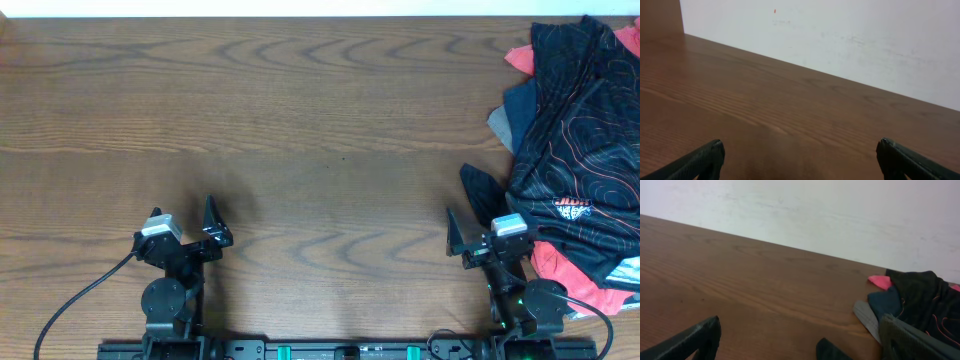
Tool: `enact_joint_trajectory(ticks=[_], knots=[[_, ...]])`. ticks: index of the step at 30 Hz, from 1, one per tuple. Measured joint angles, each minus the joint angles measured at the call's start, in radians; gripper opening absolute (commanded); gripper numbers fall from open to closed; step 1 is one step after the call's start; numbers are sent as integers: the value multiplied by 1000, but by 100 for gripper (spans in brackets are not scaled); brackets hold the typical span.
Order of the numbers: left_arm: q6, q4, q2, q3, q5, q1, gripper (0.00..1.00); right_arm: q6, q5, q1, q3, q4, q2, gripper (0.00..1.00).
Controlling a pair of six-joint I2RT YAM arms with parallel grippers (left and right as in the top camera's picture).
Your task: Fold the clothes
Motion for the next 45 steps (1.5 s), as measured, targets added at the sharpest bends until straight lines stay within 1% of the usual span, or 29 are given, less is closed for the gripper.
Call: enact_joint_trajectory(ticks=[7,14,17,20,23,26,32,35,39,45], knots=[[0,0,0,0,0,0,98,1,-2,0,0,1,0,99],[-2,10,0,0,0,0,98,71,3,0,2,-8,19,99],[-9,0,0,1,22,0,98,87,29,0,29,-60,64,99],[-13,-60,13,23,48,0,98,93,59,0,92,-140,149,99],[-18,-150,60,63,56,0,98,97,91,0,199,-203,285,99],[-24,-213,145,130,57,0,98,100,108,0,317,-248,444,99],[-32,-378,370,362,61,0,98,77,122,0,588,-456,835,99],[-32,-436,489,454,61,0,98,58,125,0,695,-502,1009,99],[-32,-443,596,500,80,0,98,51,152,0,749,-511,1143,99],[-35,-455,668,500,90,0,98,53,241,-15,751,-528,1345,99]])
